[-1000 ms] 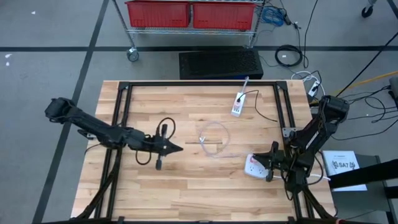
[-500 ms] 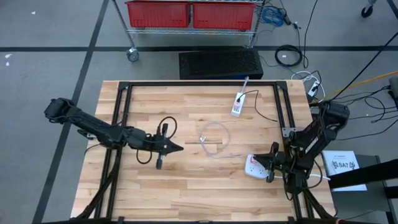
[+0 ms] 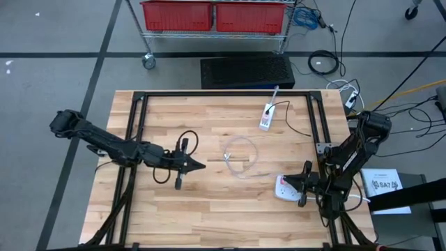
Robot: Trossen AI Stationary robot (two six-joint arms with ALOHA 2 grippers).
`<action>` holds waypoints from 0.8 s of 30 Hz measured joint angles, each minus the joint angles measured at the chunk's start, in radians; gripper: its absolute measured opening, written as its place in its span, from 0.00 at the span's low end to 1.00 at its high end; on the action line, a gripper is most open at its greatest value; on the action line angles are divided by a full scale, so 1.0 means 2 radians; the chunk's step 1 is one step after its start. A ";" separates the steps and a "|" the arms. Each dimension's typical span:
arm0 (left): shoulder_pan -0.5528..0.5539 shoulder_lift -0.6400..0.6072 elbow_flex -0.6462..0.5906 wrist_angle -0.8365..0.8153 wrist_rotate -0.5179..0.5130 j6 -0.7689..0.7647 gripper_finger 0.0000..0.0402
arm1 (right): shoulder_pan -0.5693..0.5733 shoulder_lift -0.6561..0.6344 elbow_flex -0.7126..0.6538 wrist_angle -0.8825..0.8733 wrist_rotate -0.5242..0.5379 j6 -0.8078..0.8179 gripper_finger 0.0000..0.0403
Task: Insert USB
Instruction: Insert the white charger cable into the bottom right orange charger adapter
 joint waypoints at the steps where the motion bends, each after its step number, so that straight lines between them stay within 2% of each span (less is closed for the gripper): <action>1: 0.000 0.000 0.000 0.000 0.000 0.000 0.00 | -0.002 0.000 0.000 0.000 -0.001 0.000 0.00; 18: 0.000 0.000 0.000 0.000 0.000 0.000 0.00 | -0.006 0.000 0.018 -0.002 -0.009 -0.037 0.00; 24: 0.000 0.000 0.000 0.000 0.000 0.000 0.00 | -0.016 0.001 0.034 -0.002 -0.014 -0.072 0.00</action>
